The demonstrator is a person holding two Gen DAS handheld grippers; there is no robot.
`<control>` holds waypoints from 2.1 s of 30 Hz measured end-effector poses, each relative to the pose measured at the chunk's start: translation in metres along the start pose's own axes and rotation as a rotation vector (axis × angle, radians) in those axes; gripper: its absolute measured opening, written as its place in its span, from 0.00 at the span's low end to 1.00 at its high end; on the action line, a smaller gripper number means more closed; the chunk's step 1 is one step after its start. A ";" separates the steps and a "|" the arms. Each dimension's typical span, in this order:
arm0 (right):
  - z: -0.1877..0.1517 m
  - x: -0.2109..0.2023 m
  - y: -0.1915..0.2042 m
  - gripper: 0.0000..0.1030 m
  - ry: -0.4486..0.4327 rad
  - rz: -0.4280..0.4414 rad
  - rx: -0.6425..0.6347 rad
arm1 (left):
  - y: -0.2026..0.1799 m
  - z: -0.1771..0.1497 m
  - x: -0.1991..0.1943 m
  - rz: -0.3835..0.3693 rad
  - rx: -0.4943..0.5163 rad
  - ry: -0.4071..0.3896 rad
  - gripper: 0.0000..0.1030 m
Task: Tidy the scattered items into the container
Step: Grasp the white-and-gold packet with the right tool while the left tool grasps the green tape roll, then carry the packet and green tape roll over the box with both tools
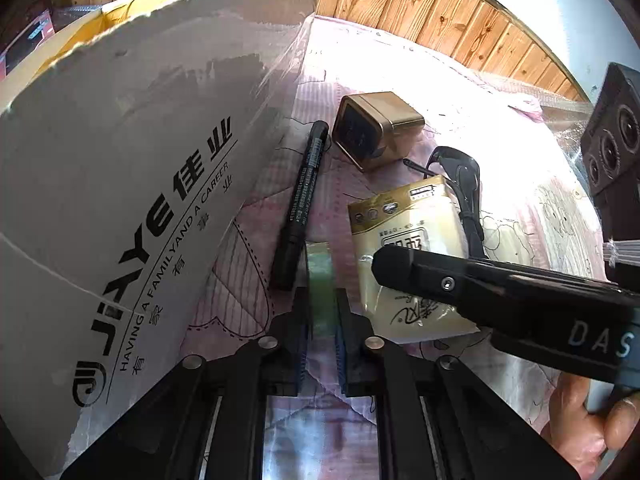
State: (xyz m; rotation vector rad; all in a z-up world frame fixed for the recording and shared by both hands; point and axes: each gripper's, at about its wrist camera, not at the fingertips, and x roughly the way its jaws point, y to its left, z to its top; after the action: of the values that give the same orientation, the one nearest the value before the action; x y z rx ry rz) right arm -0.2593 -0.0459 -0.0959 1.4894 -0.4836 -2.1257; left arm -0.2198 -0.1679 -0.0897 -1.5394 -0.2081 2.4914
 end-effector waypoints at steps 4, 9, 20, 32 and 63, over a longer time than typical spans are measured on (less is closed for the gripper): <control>0.000 -0.006 -0.001 0.23 -0.017 0.027 0.024 | 0.002 -0.001 -0.010 -0.004 0.010 -0.022 0.10; -0.005 -0.014 0.005 0.23 -0.043 0.056 0.028 | 0.005 -0.007 -0.023 -0.002 0.019 -0.009 0.10; -0.032 -0.033 0.020 0.23 -0.062 0.024 -0.001 | -0.016 -0.020 -0.044 -0.003 0.073 0.003 0.10; -0.075 -0.053 0.040 0.23 -0.075 -0.015 -0.015 | -0.025 -0.037 -0.065 -0.034 0.098 -0.016 0.10; -0.170 -0.079 0.115 0.23 -0.094 -0.062 -0.084 | 0.002 -0.109 -0.159 -0.115 0.109 -0.098 0.10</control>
State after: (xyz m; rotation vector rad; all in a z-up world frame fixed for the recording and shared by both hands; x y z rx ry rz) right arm -0.0551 -0.0942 -0.0304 1.3799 -0.3803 -2.2434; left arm -0.0530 -0.2079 -0.0016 -1.3261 -0.1675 2.4469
